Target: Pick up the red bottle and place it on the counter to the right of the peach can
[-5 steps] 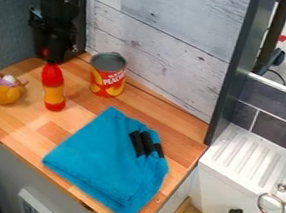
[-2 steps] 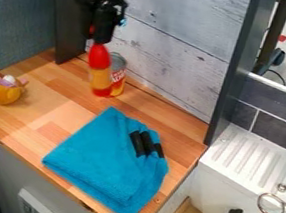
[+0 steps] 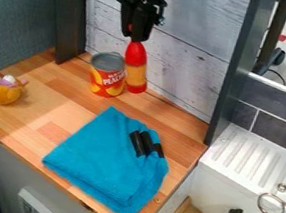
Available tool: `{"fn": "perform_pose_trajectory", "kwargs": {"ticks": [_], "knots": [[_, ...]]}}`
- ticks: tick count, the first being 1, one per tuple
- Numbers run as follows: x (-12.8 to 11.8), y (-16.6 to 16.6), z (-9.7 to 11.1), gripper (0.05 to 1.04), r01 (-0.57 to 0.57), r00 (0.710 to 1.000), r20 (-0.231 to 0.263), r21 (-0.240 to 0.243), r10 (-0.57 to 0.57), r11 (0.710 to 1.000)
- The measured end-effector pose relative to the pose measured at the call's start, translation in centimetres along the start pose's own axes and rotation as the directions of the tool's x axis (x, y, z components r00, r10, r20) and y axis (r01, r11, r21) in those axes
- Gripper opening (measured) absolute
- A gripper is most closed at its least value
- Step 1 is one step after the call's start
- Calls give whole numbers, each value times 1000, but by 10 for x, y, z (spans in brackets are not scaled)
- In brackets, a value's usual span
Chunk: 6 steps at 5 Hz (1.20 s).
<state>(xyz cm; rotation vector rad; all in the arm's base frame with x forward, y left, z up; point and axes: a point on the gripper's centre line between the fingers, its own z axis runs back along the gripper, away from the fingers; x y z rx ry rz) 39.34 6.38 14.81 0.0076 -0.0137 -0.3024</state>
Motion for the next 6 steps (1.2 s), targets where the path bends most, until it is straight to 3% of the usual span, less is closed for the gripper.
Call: {"fn": "perform_pose_trajectory", "kwargs": {"ticks": [2, 5, 6], "knots": [[10, 5, -21, 332, -7, 1000, -21, -5, 7, 1000], [24, 7, -36, 332, -12, 1000, 5, 12, 12, 1000], [28, 8, -50, 332, -25, 999, -27, 4, 25, 1000]]}}
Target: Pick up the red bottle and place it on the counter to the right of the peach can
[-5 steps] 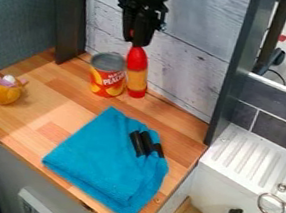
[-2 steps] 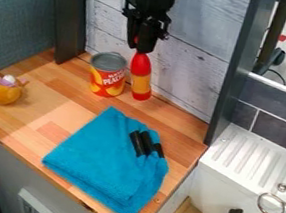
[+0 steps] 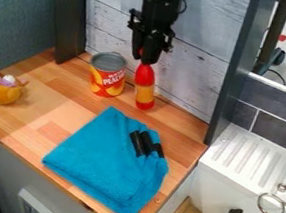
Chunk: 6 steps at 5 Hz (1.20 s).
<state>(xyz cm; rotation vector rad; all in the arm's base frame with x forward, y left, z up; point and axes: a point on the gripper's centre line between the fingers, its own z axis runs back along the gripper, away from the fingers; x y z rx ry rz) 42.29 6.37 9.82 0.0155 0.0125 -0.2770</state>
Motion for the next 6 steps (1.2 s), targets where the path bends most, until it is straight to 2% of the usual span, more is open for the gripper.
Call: {"fn": "perform_pose_trajectory", "kwargs": {"ticks": [2, 3, 4, 5, 6], "knots": [[3, 1, -2, 332, -17, 1000, -25, -7, 17, 1000], [3, 0, -2, 394, -15, 999, -38, -8, 15, 1000], [6, -13, -2, 701, 8, 999, -53, -11, -8, 1000], [10, -18, -3, 972, 37, 999, -34, -21, -38, 999], [7, -21, 7, 1004, 39, 999, 2, -17, -39, 999]]}}
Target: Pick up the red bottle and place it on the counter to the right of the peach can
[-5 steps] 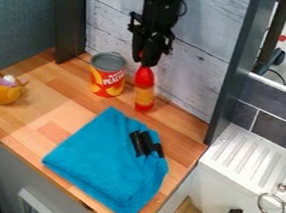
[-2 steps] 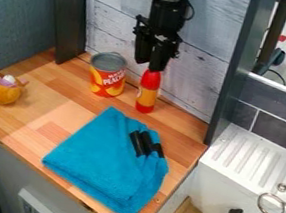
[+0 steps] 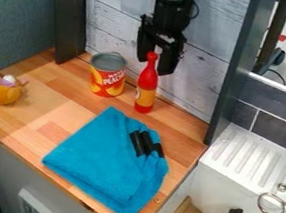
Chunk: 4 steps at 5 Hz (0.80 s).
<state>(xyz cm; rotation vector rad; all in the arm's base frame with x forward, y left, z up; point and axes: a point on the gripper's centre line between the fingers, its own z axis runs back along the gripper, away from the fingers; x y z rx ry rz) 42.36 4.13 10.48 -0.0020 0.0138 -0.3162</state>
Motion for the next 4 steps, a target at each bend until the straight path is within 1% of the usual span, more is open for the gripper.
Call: {"fn": "perform_pose_trajectory", "kwargs": {"ticks": [1, 2, 3, 4], "knots": [[-18, -5, 19, 1001, -47, 998, 32, 33, 46, 998], [-49, -11, 34, 1001, -110, 994, 19, 64, 109, 992], [-96, -15, 48, 1001, -246, 969, 20, 61, 245, 967], [-149, 9, 46, 1001, -341, 940, -5, 40, 341, 939]]}}
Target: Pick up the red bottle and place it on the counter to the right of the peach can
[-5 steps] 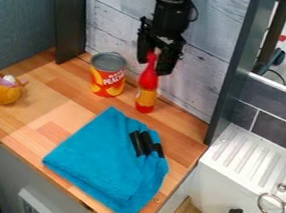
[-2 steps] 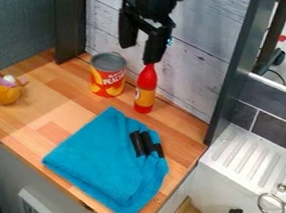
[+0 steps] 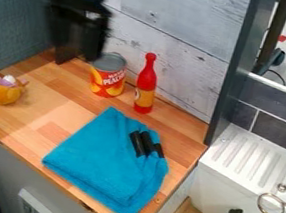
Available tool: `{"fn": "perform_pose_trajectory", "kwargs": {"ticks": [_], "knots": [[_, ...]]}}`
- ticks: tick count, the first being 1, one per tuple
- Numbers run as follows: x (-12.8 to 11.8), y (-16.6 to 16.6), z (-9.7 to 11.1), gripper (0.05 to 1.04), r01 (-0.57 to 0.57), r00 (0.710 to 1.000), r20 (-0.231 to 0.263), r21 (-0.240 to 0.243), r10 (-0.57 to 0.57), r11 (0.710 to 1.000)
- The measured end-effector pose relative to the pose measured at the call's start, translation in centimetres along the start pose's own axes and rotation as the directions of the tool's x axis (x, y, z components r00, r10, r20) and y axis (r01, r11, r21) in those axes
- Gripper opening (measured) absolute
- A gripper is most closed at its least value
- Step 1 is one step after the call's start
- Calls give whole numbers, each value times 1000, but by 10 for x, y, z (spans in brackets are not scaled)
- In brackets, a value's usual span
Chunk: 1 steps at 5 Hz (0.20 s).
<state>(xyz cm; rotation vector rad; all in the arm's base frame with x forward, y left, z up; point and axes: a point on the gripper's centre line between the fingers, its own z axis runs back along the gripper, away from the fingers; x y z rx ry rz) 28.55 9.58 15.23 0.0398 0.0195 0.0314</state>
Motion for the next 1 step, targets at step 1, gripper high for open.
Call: {"fn": "perform_pose_trajectory", "kwargs": {"ticks": [1], "knots": [[-19, 30, -9, 1001, 22, 999, 24, -42, -21, 999]]}}
